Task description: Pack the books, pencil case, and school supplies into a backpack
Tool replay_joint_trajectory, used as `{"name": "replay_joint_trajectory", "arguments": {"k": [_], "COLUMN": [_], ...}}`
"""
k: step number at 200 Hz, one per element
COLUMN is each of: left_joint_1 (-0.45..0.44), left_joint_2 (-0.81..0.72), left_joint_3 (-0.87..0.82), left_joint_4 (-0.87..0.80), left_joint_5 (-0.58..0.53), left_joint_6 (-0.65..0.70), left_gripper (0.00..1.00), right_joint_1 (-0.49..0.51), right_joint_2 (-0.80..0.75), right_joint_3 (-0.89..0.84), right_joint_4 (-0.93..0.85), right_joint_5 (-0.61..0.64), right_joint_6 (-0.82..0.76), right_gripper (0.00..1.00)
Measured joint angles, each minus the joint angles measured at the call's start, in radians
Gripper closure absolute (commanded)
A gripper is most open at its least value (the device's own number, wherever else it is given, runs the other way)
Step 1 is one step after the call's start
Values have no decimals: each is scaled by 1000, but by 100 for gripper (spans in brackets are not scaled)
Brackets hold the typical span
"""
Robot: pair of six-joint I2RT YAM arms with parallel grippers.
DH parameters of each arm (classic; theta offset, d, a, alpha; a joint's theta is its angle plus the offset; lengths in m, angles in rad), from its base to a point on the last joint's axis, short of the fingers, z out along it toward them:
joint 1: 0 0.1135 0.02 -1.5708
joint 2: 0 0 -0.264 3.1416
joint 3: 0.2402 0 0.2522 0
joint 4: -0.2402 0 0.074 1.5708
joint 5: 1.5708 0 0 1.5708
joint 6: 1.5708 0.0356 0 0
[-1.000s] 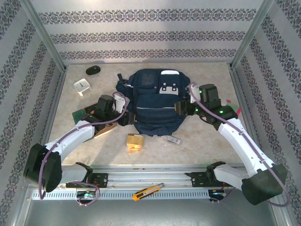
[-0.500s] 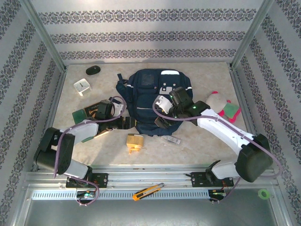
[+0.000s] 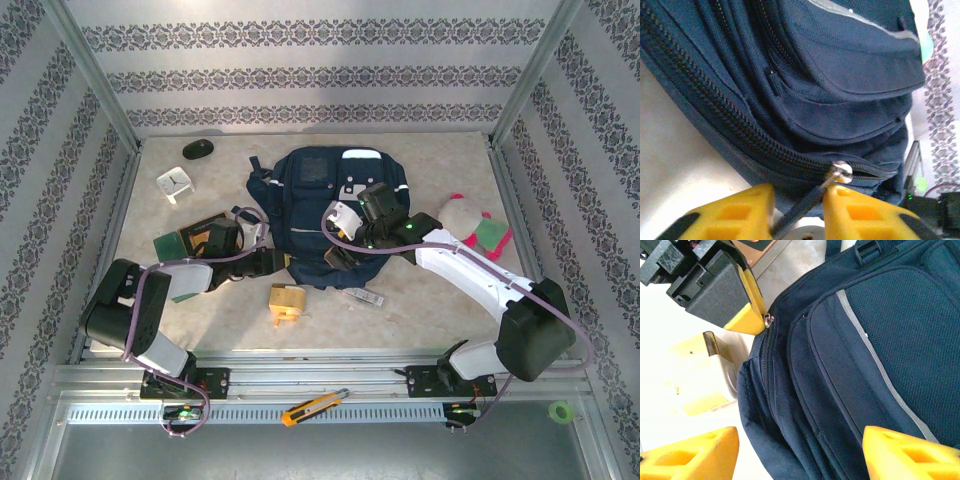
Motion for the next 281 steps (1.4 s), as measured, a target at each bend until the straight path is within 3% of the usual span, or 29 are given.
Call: {"name": "replay_joint_trajectory", "arguments": {"k": [32, 74, 124, 188, 196, 225, 247, 281], "left_joint_1": [0, 0, 0, 0, 0, 0, 0, -1], "left_joint_2": [-67, -126, -203, -229, -229, -233, -246, -258], "left_joint_3": [-6, -5, -5, -5, -5, -5, 11, 76], "left_joint_4": [-24, -105, -161, -179, -181, -190, -251, -338], "left_joint_5": [-20, -45, -45, -44, -44, -50, -92, -206], "left_joint_6": [14, 59, 89, 89, 89, 89, 122, 207], "left_gripper": [100, 100, 100, 100, 100, 100, 99, 98], "right_joint_1": [-6, 19, 101, 114, 114, 119, 118, 62], "right_joint_2": [0, 31, 216, 351, 360, 391, 384, 302], "right_joint_3": [0, 0, 61, 121, 123, 127, 124, 113], "right_joint_4": [14, 57, 97, 126, 130, 149, 148, 74], "right_joint_5": [-8, -22, -49, -102, -113, -121, -130, -240], "right_joint_6": [6, 13, 6, -27, -31, -45, -76, -151], "right_gripper": [35, 35, 31, 30, 36, 81, 99, 100]}}
